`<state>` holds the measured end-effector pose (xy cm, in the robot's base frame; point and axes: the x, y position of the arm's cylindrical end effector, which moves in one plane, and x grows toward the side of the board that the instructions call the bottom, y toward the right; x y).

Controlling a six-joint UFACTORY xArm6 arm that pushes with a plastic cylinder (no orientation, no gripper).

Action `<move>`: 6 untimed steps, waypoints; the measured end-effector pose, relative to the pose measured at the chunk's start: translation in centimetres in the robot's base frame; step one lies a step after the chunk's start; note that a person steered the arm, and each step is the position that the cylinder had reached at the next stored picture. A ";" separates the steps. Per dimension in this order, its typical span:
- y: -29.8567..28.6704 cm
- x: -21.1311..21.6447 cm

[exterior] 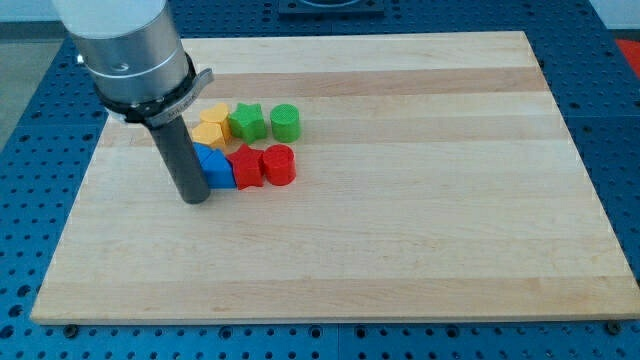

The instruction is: Point your arm to red circle

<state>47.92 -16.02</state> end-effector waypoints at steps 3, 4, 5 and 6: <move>0.8 0.7; 1.0 0.7; 2.3 0.7; 3.2 0.7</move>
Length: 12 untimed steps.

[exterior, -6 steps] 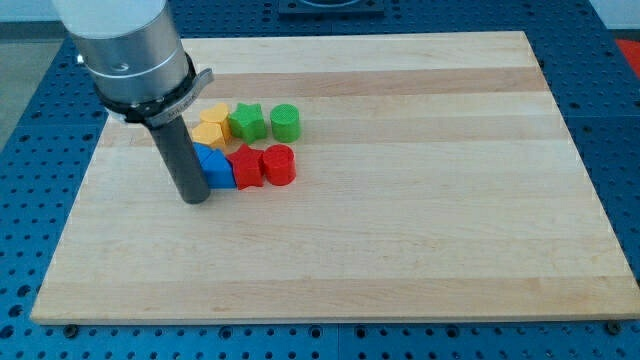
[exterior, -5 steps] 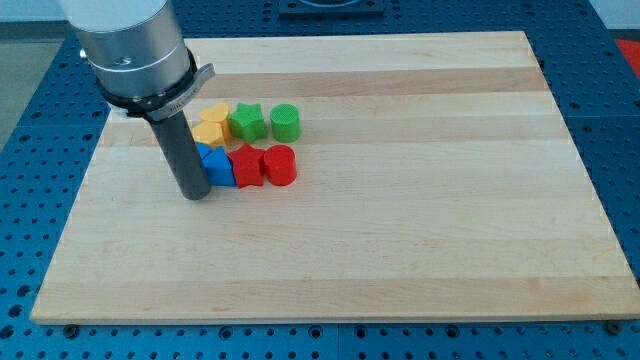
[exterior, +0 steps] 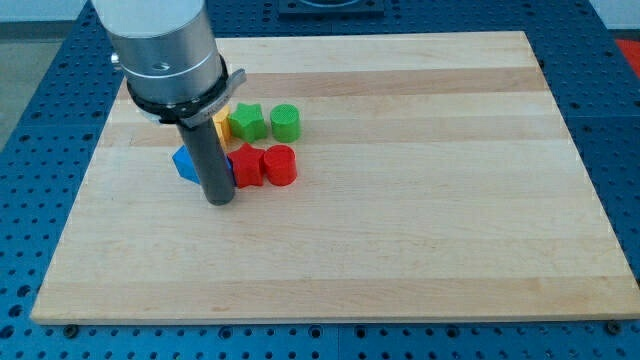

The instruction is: Point your arm to red circle

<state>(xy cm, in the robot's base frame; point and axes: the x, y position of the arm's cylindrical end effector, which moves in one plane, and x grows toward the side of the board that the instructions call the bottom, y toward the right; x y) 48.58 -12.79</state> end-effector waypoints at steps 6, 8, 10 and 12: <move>-1.7 7.4; -1.9 9.2; 2.1 4.2; 5.1 -0.5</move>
